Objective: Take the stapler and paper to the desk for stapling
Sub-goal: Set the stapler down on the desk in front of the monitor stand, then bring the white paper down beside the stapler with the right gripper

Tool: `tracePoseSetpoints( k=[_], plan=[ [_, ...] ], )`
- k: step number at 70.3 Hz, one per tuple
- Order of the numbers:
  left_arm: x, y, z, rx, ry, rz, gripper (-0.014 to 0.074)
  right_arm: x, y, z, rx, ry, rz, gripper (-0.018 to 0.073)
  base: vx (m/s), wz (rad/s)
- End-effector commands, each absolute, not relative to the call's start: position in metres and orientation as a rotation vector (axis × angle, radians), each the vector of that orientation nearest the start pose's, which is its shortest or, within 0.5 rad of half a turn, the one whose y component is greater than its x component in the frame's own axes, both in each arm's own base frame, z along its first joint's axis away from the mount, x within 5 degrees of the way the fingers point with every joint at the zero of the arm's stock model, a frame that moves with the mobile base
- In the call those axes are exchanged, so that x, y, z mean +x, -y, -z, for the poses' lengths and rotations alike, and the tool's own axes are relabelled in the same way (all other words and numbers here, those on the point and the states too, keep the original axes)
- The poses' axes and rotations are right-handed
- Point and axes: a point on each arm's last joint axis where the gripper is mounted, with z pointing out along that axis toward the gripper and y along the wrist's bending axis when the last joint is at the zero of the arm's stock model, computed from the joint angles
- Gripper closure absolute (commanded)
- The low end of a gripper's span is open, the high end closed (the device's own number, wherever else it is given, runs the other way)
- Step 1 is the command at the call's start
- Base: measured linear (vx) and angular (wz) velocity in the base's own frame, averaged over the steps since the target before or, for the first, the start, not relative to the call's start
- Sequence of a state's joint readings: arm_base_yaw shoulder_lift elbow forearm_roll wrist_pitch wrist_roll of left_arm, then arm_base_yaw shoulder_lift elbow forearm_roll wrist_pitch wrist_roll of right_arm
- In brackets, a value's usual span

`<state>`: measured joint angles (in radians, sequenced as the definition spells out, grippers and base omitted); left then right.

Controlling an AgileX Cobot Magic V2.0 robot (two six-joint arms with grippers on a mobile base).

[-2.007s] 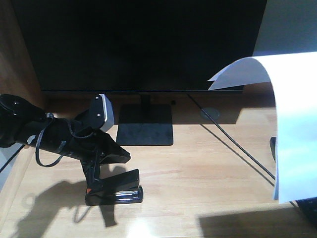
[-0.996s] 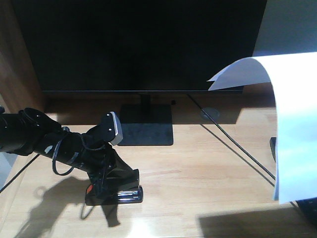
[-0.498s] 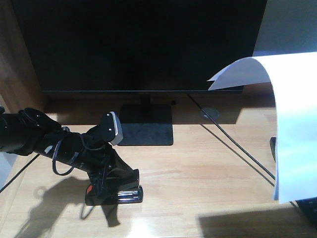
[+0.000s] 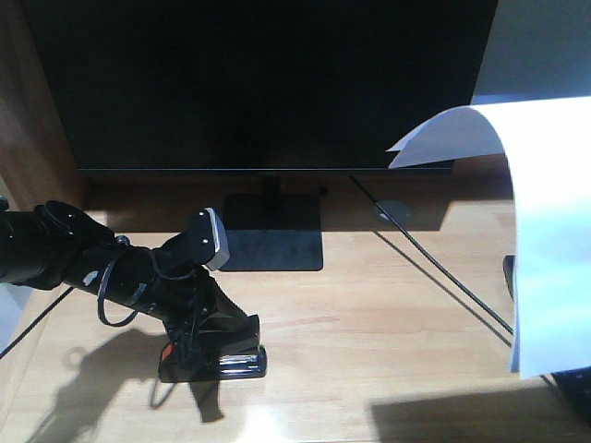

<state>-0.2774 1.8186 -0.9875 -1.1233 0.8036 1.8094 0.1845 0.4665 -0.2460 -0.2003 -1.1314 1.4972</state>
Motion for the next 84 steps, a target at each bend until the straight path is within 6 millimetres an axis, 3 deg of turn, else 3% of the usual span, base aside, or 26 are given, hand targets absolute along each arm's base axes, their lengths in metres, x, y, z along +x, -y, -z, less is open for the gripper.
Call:
tracePoseSetpoints(
  k=[1,35,54,70,84],
  plan=[
    [0.306,0.153,-0.193,1.418,-1.935,0.747,0.0603,0.058,-0.027,-0.358,0.177,-0.578,-1.597,0.0565,0.0,0.0],
    [0.306,0.153,-0.193,1.418,-1.935,0.747,0.0603,0.076,-0.028,-0.352,0.273,-0.663,-1.583,0.0562,0.0,0.0],
    [0.306,0.153,-0.193,1.418,-1.935,0.747,0.0603,0.117,-0.035,-0.338,0.312,-0.688,-1.619,0.0562,0.0,0.0],
    [0.306,0.153,-0.193,1.419,-1.935,0.748,0.0603,0.155,-0.043,-0.321,0.357,-0.874,-1.602,0.0562,0.0,0.0],
    [0.306,0.153,-0.193,1.419,-1.935,0.747,0.0603,0.183,-0.029,-0.313,0.374,-1.033,-1.589,0.0562,0.0,0.0]
  ],
)
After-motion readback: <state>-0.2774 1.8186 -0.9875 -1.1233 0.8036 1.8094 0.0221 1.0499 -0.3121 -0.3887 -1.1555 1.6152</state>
